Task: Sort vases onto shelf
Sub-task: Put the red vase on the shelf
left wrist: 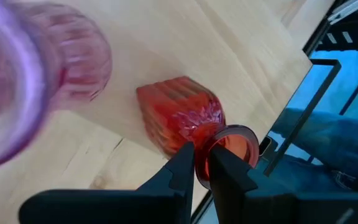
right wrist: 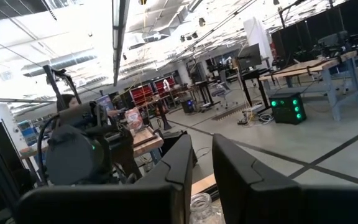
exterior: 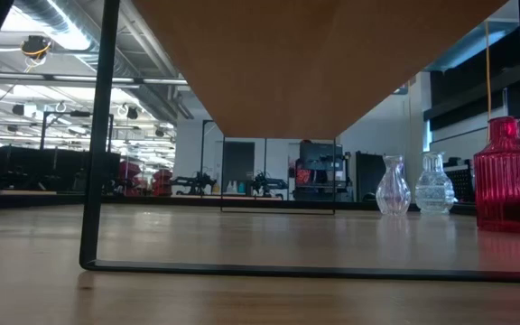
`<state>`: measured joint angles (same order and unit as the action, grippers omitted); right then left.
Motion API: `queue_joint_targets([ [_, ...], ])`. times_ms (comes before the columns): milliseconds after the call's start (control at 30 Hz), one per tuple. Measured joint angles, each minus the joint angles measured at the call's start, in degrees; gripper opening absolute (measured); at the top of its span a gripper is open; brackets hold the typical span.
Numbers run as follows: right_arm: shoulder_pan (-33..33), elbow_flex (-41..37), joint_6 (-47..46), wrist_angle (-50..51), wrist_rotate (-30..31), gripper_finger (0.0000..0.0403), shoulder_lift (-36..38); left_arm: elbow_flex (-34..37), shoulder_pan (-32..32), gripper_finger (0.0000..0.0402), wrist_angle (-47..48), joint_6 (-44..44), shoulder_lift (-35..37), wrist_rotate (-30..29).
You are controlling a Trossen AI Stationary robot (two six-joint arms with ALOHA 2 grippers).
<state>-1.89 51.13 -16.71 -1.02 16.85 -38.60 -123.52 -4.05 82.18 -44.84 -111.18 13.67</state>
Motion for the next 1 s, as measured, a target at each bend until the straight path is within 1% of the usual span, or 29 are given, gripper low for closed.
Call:
queue_joint_targets([
  [233, 0.04, 0.00, -2.17, 0.08, -1.07, 0.0053, -0.01, -0.02, 0.38, 0.0038, 0.32, 0.46, -0.34, 1.37],
  [767, 0.02, -0.02, -2.12, 1.27, -1.19, 0.0053, -0.01, -0.02, 0.24, 0.0039, 0.40, 1.42, -0.30, 0.44],
  [867, 0.02, -0.02, -2.12, 1.27, -1.03, 0.0053, -0.01, -0.02, 0.24, 0.0051, 0.50, 1.53, -0.30, 0.05],
  [1000, 0.00, -0.02, -2.10, 1.33, -1.03, 0.0053, -0.01, 0.02, 0.24, 0.0082, 0.82, 1.50, -0.30, -0.26],
])
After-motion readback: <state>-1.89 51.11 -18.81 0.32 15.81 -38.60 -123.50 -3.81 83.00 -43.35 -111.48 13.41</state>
